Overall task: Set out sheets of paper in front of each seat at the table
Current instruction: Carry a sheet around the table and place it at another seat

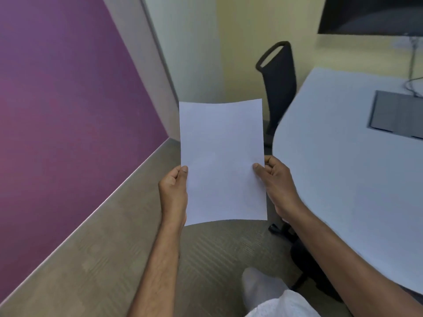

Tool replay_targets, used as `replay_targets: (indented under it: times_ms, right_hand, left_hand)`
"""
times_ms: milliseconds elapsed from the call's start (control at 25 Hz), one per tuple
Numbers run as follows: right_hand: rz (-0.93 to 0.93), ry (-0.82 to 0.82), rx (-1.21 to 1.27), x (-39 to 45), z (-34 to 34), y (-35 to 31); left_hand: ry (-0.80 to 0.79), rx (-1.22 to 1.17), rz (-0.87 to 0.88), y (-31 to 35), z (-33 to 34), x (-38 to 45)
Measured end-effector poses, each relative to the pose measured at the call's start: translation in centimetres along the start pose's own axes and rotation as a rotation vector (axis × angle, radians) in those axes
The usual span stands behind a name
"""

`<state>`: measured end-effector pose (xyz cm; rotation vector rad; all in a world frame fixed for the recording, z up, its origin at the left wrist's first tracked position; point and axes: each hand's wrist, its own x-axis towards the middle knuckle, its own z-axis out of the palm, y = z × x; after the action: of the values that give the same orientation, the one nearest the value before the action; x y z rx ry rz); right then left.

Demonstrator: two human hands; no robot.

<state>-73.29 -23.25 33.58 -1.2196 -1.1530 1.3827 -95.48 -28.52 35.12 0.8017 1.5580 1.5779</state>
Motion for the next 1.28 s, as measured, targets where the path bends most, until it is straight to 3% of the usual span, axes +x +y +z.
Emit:
replay_targets:
  times_ms: [520, 1280]
  right_hand:
    - [0.052, 0.444, 0.061, 24.8, 0.1, -0.1]
    - [0.116, 1.089, 0.113, 53.2, -9.7, 0.4]
  left_hand:
    - [-0.408, 0.180, -0.001, -0.4, 15.0, 30.9]
    - [-1.069, 0.379, 0.001, -2.6, 49.8, 60.3]
